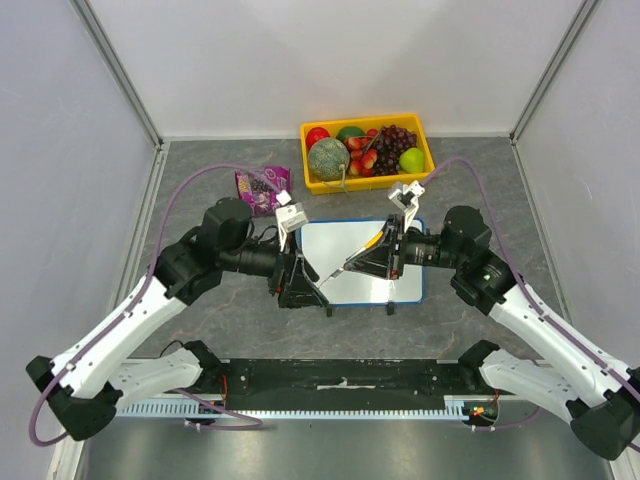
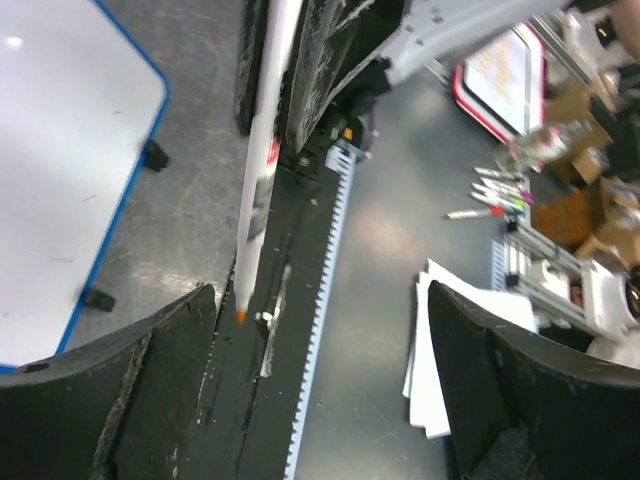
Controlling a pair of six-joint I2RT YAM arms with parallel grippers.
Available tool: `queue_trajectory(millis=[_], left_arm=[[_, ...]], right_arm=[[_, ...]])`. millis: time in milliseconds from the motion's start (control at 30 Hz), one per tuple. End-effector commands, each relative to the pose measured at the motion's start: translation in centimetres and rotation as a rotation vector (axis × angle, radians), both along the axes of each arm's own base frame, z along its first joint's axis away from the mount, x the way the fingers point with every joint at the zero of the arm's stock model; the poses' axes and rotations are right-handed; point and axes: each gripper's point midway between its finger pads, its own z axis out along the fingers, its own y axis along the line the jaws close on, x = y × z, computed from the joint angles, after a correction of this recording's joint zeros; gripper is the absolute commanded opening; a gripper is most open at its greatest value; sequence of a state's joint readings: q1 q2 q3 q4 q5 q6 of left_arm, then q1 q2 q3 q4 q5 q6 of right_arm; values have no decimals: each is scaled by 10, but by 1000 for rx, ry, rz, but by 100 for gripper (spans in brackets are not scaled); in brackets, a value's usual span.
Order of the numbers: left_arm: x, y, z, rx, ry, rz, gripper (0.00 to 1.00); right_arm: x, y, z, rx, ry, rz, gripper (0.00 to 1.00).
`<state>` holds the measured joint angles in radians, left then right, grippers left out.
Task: Write a sentence on the whiteboard
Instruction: Pass from the left arm to the right, then move the whiteboard to the corner of the board.
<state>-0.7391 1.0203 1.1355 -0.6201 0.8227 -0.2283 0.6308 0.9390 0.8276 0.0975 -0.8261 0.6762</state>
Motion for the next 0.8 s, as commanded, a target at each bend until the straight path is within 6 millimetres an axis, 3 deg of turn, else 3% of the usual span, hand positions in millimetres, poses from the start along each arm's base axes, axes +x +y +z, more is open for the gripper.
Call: queue_trajectory(millis=[0,167,300,567,667,767], left_arm=[[23,10,-6,-5,2,246,91],[38,29,-54,44,91,480,92],[41,38,-93,61,182,595,89],[33,46,-144,136,334,667,96],[37,48,-157,180,336,691,96],[45,50,-158,184,312,738,95]], right_arm=[[20,-23,-20,-129,-11,-220,0],[27,-56,-43,-212,0,-415,0],[22,-78,-62,-291,33,-497,0],[-5,-129,-74,-302,40,-653,0],[-8,-136,-77,-304,36,-676,0],[-4,-137,-81,-326,31,-689,0]])
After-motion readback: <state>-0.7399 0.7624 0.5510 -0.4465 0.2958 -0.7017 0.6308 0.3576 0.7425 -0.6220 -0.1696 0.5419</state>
